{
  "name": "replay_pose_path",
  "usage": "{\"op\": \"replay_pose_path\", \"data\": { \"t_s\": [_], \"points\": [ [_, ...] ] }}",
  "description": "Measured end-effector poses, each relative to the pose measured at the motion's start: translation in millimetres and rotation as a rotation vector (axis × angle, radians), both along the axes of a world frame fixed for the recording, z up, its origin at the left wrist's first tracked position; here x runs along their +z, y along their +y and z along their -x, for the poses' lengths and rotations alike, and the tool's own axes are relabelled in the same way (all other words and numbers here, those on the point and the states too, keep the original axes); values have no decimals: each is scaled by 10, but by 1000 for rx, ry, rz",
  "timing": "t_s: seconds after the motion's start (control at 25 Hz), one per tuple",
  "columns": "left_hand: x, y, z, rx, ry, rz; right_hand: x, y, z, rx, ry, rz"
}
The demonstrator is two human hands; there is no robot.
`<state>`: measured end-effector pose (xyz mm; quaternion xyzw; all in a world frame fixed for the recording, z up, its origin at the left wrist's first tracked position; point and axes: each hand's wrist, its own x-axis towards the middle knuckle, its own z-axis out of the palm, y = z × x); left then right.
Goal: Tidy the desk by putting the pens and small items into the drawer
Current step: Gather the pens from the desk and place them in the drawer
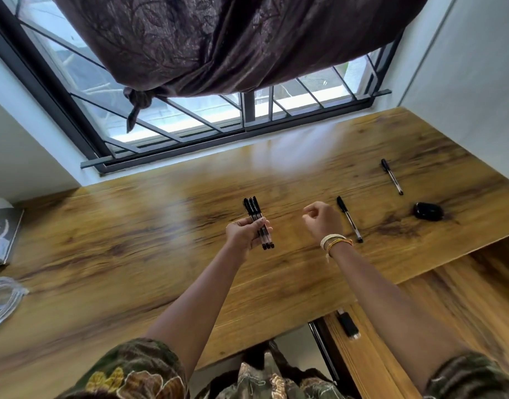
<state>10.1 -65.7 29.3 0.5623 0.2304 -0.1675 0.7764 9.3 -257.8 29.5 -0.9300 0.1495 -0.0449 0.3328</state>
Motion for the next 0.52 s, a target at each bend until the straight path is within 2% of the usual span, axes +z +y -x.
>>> {"op": "replay_pose_path", "data": {
  "t_s": [0.08, 0.16, 0.28, 0.4, 0.48, 0.52],
  "points": [
    [8, -12, -37, -16, -4, 7, -88, -174, -19, -162, -16, 267],
    [13, -28, -55, -37, -9, 18, -157, -293, -11, -244, 43, 378],
    [4, -46, -75, -57, -6, 15, -225, -342, 13, -324, 101, 351],
    [-3, -62, -87, -63, 5, 15, -265, -313, 15, -288, 67, 326],
    [-6, -81, -105, -63, 11, 16, -233, -256, -29, -209, 74, 242],
    [-7, -94, -117, -62, 13, 15, -200, -201, -74, -184, 72, 135]
  ]
}}
